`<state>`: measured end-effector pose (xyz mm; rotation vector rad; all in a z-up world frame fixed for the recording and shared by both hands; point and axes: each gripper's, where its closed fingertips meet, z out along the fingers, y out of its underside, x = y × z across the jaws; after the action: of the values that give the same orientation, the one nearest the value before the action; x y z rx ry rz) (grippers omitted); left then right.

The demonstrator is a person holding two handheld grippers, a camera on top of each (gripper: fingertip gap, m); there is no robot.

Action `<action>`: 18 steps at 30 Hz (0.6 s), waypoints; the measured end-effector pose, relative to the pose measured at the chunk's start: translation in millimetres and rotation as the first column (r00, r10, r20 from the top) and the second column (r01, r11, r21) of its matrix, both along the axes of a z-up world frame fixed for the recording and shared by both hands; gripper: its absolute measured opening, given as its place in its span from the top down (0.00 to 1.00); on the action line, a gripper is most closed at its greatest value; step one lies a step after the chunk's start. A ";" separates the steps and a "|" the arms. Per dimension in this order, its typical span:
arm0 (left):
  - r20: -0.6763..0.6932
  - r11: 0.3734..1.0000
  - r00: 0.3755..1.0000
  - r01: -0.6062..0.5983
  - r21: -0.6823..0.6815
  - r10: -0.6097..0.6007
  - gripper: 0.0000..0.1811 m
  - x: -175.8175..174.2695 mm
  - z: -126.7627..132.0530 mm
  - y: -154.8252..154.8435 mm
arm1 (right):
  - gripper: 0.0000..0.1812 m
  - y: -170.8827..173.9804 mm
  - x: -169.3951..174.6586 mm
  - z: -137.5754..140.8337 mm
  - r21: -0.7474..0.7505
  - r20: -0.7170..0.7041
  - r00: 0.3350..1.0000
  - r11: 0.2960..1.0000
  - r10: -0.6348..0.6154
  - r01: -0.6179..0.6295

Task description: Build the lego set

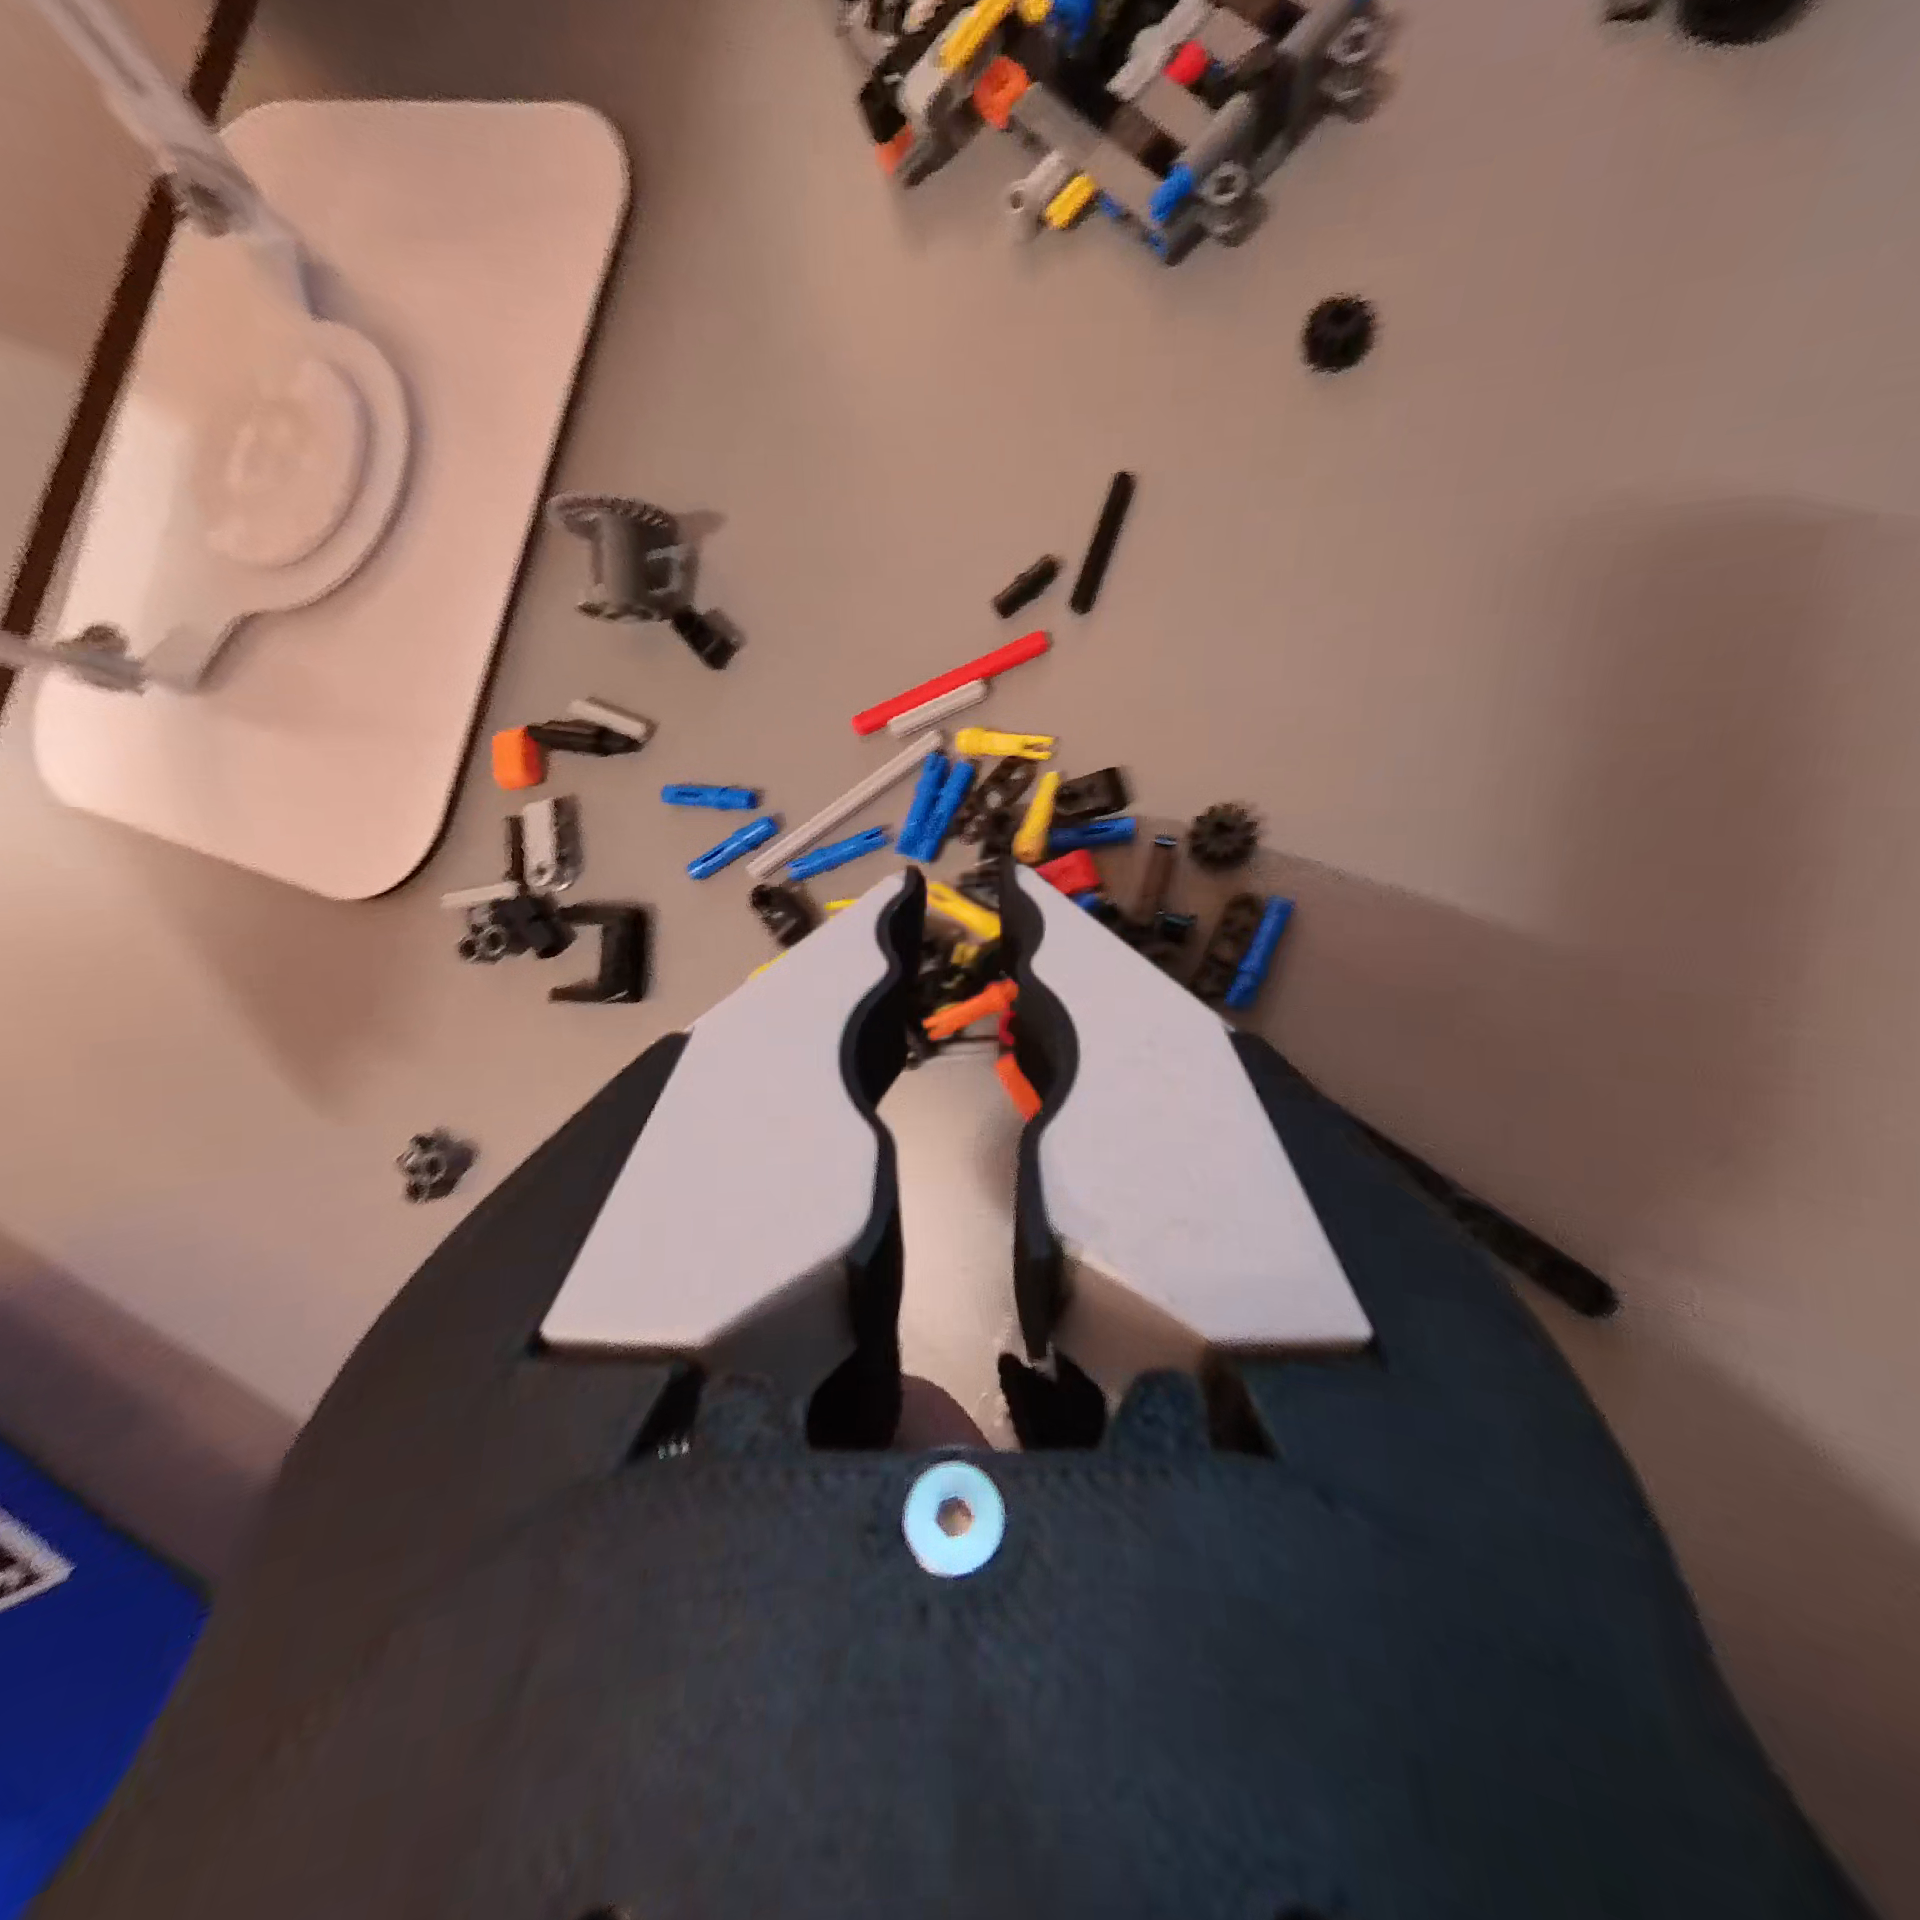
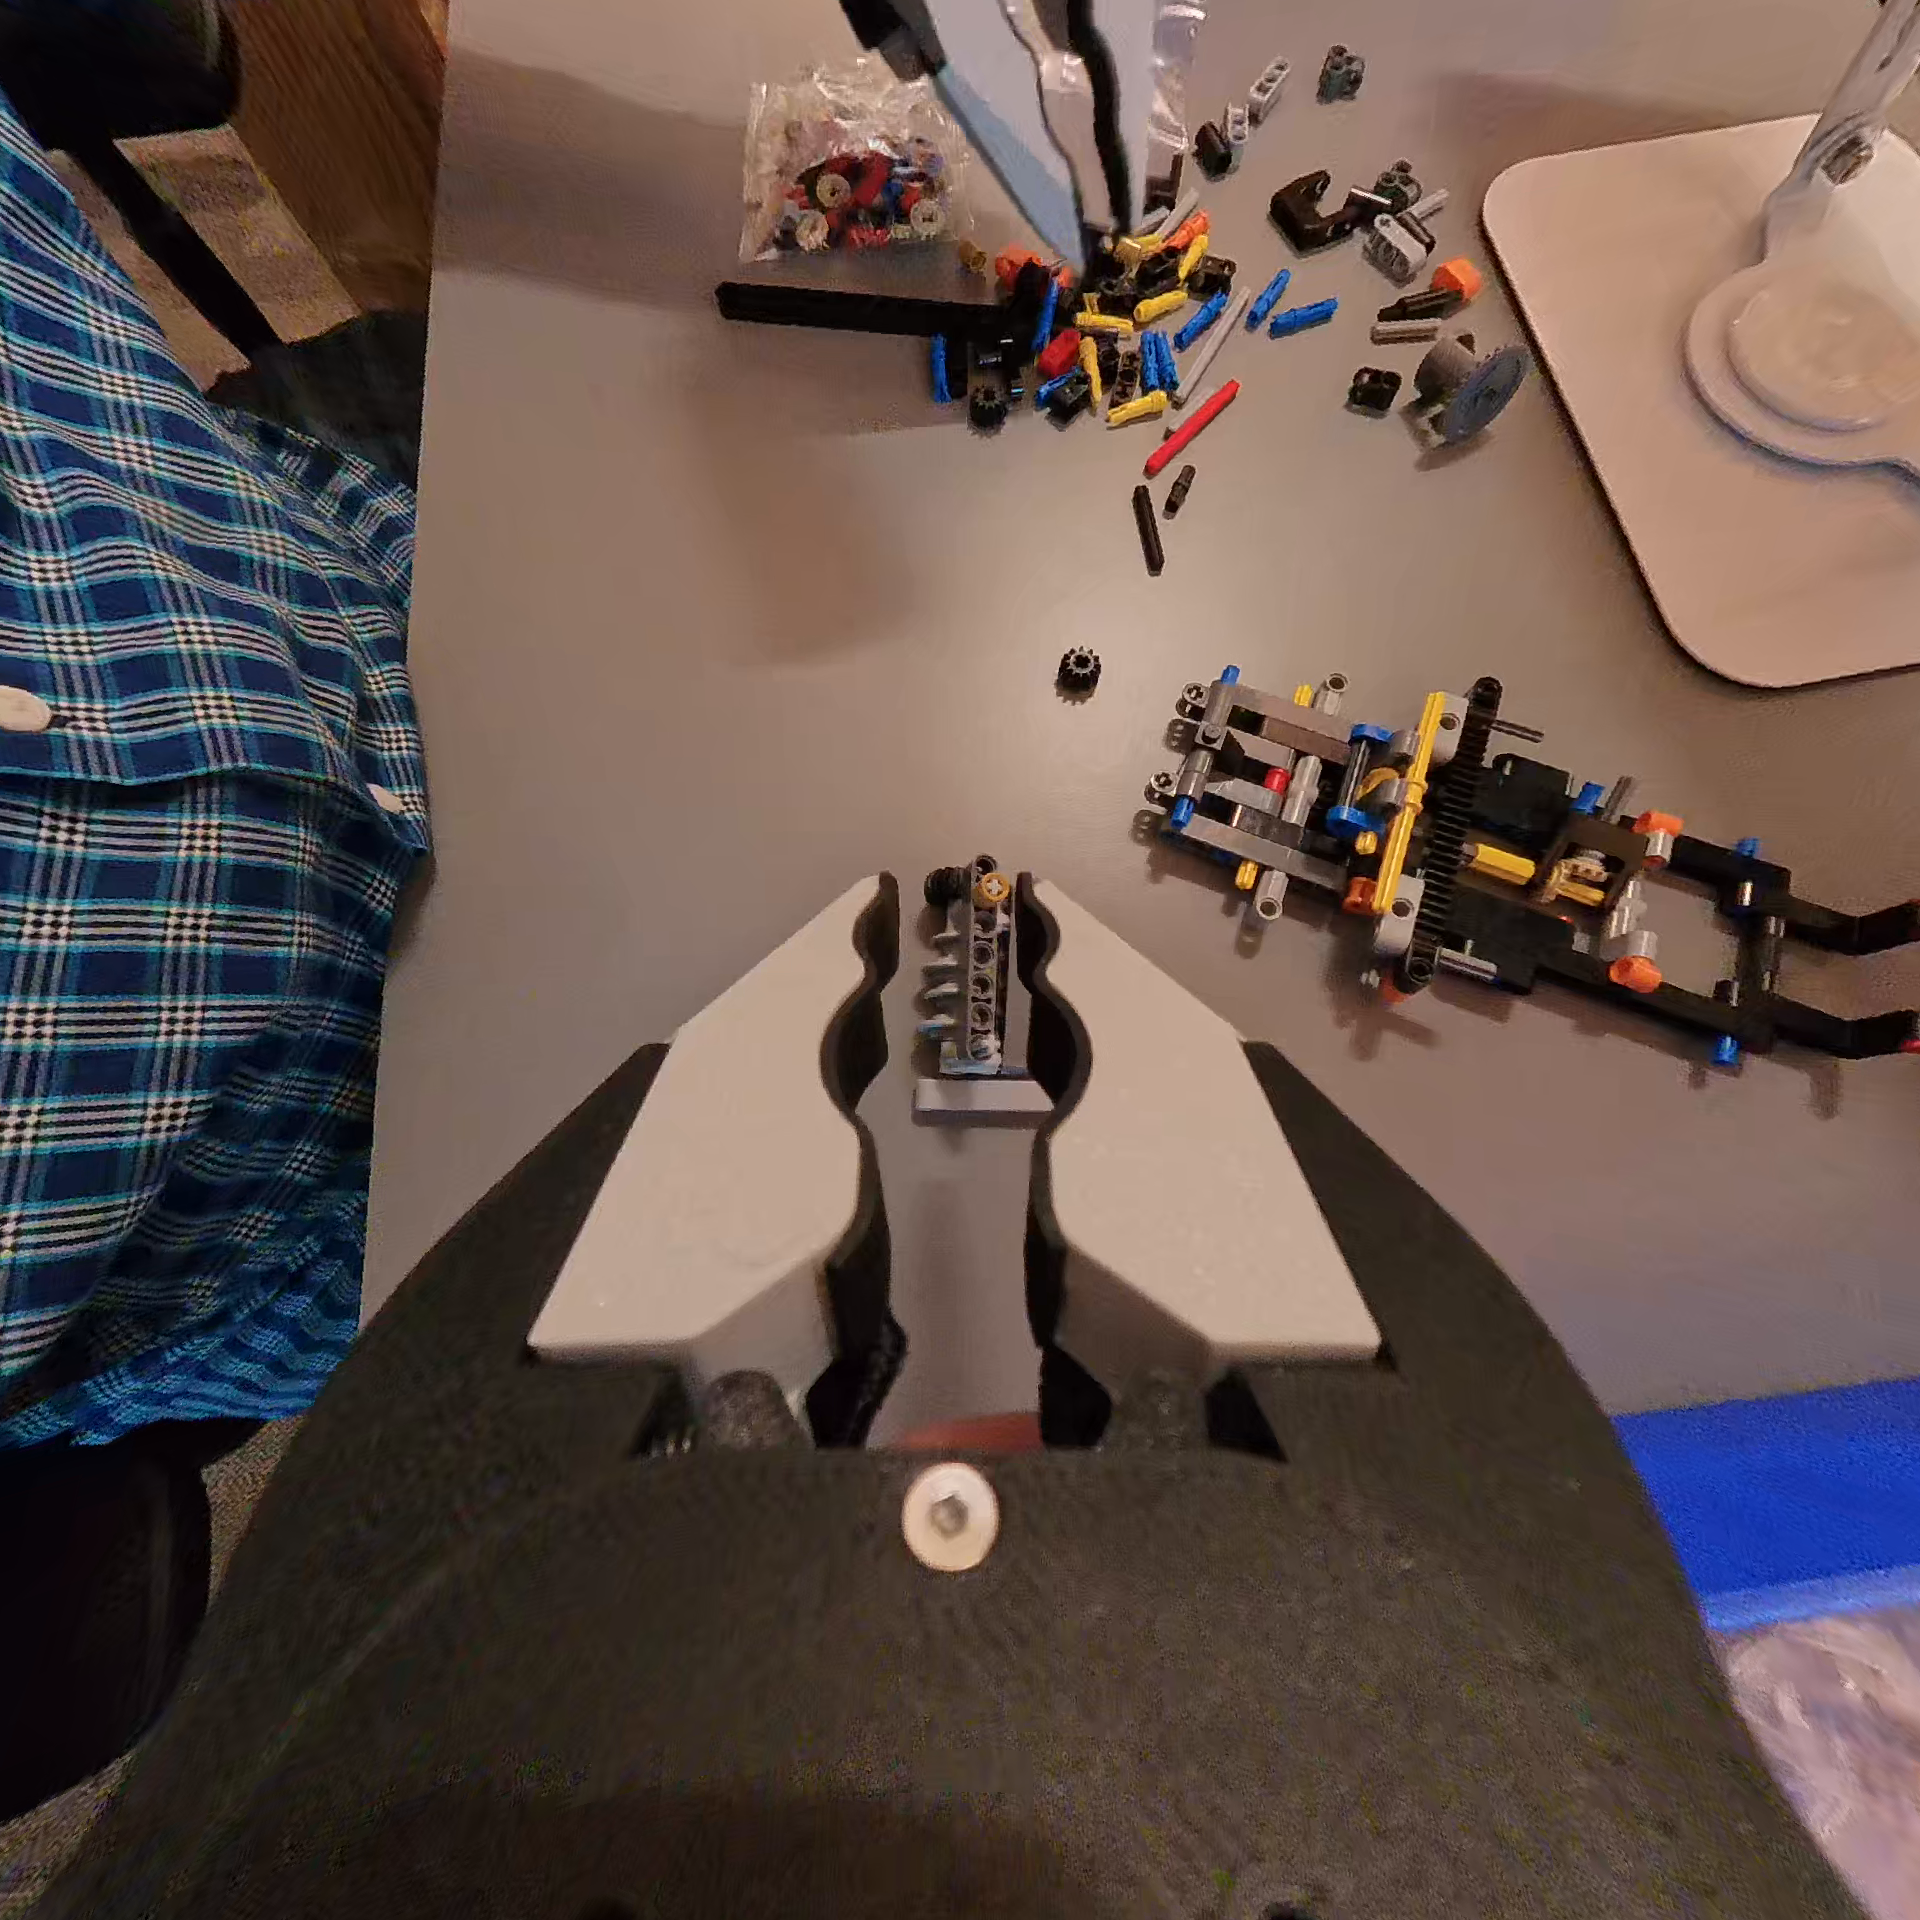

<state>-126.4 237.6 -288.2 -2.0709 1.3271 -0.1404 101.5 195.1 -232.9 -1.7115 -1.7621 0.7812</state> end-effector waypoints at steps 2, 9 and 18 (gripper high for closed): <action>-0.017 0.999 0.999 0.029 -0.017 -0.029 0.94 5.2 -5.2 -4.0 | 0.89 0.2 -0.7 -1.7 -0.004 -0.006 1.000 1.000 0.000 0.000; -0.076 0.998 0.996 0.030 -0.059 -0.034 0.94 3.7 -16.9 -8.2 | 0.89 -1.7 -2.3 -4.2 -0.013 -0.022 1.000 1.000 0.007 -0.007; -0.022 0.996 1.000 -0.018 -0.087 0.016 0.92 -7.5 -9.3 -29.2 | 0.90 -1.6 -2.4 -7.4 -0.026 -0.035 0.999 1.000 0.007 -0.007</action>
<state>-133.8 208.4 -297.5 -2.1620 1.3377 -0.1719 99.1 193.4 -240.4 -1.6992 -1.7425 0.8360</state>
